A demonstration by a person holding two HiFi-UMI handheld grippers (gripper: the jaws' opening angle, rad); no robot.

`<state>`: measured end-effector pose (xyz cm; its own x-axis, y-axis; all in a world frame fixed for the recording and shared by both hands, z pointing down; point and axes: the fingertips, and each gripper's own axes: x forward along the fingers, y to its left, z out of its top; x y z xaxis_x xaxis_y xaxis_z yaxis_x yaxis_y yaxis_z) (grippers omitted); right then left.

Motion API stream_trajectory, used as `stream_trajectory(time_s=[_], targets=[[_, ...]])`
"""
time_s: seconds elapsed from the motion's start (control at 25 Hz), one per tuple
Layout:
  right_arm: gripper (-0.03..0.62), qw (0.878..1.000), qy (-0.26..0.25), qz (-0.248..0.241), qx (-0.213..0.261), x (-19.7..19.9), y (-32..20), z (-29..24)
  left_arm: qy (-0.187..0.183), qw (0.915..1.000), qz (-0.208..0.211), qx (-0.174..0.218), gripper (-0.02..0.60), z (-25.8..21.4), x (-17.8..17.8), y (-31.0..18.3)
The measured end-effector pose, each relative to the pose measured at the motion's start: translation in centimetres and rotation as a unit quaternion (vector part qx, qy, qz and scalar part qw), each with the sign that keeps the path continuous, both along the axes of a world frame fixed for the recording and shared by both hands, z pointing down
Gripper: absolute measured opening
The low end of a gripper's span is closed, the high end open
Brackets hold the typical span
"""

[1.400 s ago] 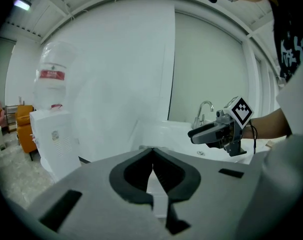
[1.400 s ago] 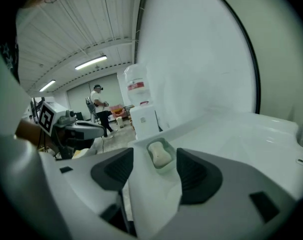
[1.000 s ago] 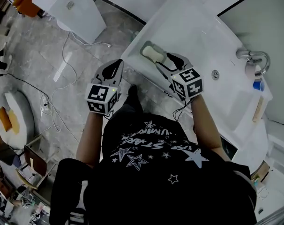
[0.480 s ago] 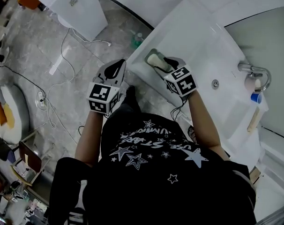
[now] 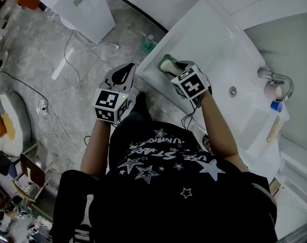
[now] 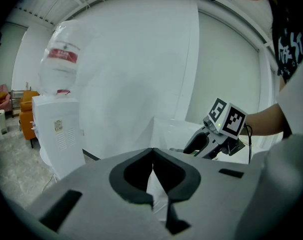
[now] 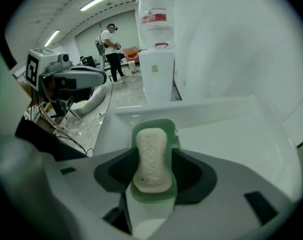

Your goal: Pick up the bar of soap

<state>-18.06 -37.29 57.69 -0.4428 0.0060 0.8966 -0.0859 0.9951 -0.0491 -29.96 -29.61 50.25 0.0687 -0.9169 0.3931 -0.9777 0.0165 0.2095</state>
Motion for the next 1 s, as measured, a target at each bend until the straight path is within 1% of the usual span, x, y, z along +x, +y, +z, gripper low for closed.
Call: stream_trajectory(time_s=[0.08,0.2,0.32,0.4,0.48,0.56,0.64,0.72,0.8,1.0], targets=[[0.219,1.0,0.01,0.009,-0.013,0.0,0.0,0.2,0.0,1.0,0.002,-0.001,0.011,0.1,0.0,-0.1],[0.202,0.999,0.017,0.02,-0.031,0.1,0.1,0.5,0.0,1.0,0.007,-0.003,0.011,0.1,0.1,-0.3],[0.2,0.999,0.028,0.022,-0.032,0.1,0.0,0.7,0.0,1.0,0.01,-0.002,0.011,0.2,0.1,-0.7],[0.199,0.999,0.041,0.024,-0.023,0.0,-0.1,0.8,0.0,0.9999,0.011,-0.002,0.011,0.3,0.2,-0.9],[0.199,0.998,0.052,0.021,-0.001,-0.5,-0.4,0.5,0.001,0.9999,0.012,-0.003,0.011,0.4,0.3,-1.0],[0.198,0.998,0.065,0.006,0.019,-1.2,-0.5,0.2,0.002,0.9999,0.014,-0.003,0.011,0.3,0.5,-1.0],[0.196,0.996,0.087,-0.005,0.03,-1.3,-0.4,0.3,0.001,0.9999,0.017,-0.002,0.011,0.3,0.7,-1.1],[0.196,0.994,0.098,-0.013,0.036,-1.3,-0.3,0.6,0.0,0.9998,0.02,-0.001,0.011,0.2,1.0,-1.2],[0.195,0.995,0.095,-0.018,0.038,-1.3,-0.3,0.6,-0.001,0.9998,0.021,-0.001,0.011,0.2,1.2,-1.3],[0.194,0.996,0.071,-0.016,0.052,-1.4,-0.4,0.3,-0.005,0.9998,0.021,-0.002,0.011,0.1,1.6,-0.9]])
